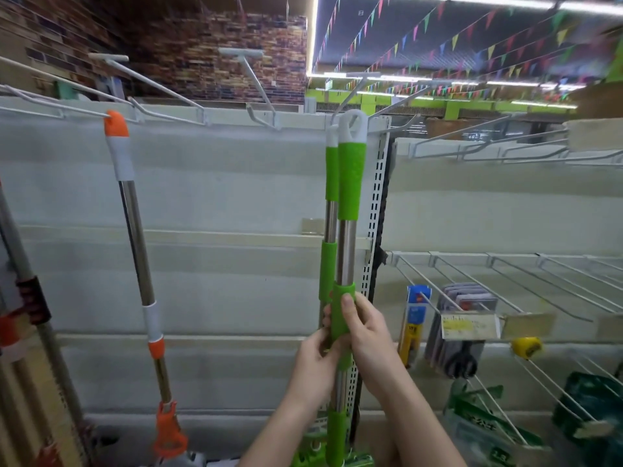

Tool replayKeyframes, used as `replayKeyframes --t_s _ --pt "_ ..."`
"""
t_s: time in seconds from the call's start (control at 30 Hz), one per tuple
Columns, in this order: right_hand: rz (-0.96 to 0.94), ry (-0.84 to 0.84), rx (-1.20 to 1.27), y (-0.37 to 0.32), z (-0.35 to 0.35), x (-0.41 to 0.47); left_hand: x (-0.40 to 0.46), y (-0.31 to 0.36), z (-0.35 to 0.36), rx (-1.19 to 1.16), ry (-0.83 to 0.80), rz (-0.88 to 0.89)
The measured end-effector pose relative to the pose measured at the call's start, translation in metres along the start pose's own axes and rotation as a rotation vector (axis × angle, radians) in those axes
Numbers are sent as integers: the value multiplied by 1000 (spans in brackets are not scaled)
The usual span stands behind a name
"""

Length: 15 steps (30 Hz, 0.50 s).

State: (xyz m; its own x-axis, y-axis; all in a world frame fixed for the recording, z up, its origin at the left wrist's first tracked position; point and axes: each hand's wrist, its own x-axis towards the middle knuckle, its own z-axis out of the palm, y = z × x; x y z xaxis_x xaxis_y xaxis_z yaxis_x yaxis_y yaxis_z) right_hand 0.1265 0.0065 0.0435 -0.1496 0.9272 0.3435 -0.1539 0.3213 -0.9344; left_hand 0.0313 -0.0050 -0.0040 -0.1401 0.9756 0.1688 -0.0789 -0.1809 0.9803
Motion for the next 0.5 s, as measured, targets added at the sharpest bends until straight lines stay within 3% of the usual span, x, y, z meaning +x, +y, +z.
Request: replayKeyframes --t_s 0.5 --pt "-103 41 -27 4 15 18 25 3 -13 -14 -46 51"
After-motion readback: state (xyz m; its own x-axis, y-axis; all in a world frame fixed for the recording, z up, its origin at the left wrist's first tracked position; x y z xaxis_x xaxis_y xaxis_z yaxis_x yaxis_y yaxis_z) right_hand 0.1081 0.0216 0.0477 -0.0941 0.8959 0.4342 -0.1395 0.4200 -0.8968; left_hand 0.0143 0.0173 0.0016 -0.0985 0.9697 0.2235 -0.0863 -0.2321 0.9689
